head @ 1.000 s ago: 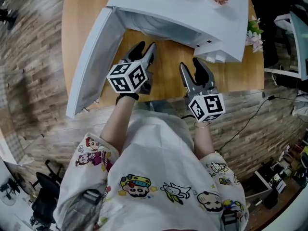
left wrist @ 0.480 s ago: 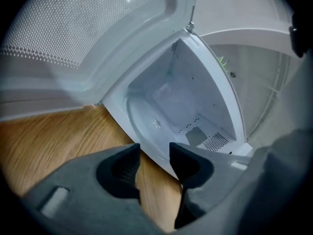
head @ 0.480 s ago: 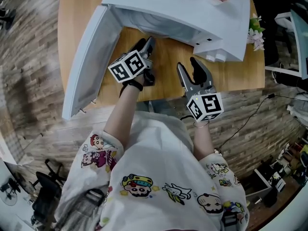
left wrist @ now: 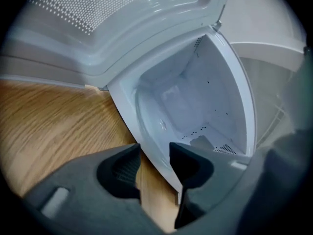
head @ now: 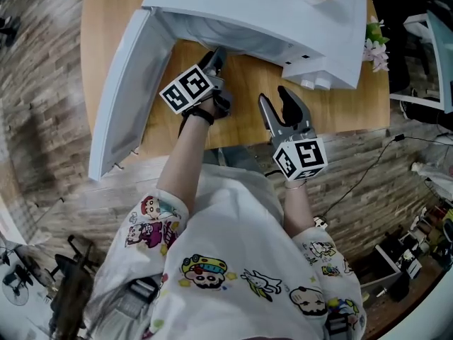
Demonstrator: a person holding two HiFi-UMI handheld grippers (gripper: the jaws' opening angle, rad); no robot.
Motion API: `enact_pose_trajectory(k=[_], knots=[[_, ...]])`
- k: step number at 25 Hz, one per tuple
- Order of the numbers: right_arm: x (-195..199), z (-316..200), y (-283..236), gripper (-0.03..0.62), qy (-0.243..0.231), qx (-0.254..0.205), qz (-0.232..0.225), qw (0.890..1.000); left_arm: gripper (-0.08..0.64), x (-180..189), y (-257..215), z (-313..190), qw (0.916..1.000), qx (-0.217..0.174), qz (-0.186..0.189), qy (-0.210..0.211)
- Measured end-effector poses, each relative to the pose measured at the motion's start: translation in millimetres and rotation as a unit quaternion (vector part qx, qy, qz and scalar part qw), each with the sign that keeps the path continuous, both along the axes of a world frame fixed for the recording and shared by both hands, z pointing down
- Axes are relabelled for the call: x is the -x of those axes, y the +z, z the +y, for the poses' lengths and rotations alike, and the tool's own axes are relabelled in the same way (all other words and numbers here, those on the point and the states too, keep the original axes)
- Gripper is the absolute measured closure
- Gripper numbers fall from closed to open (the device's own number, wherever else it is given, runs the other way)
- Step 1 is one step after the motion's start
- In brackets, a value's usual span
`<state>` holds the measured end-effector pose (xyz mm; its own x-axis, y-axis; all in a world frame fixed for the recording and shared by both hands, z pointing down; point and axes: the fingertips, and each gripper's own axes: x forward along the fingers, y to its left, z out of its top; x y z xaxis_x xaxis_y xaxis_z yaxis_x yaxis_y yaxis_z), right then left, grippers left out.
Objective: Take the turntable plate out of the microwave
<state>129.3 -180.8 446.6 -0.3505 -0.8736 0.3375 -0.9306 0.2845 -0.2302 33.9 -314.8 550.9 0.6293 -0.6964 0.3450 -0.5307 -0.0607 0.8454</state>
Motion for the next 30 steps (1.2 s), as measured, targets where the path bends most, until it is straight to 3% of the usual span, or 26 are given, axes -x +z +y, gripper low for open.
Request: enact_pose_trajectory(k=[3, 7, 30], knots=[[-1, 2, 1, 0.399, -0.001, 0.001, -0.001, 1.0, 0.39, -3, 2, -4, 1.0, 0.004, 0.002, -0.007], [-2, 3, 2, 0.399, -0.002, 0.004, -0.001, 1.0, 0.469, -5, 5, -8, 0.9999, 0.006, -0.007, -0.012], [3, 0, 14, 0.4, 0.001, 0.018, -0.012, 1.0, 0.509, 4, -2, 19, 0.9982, 0.029, 0.034, -0.039]])
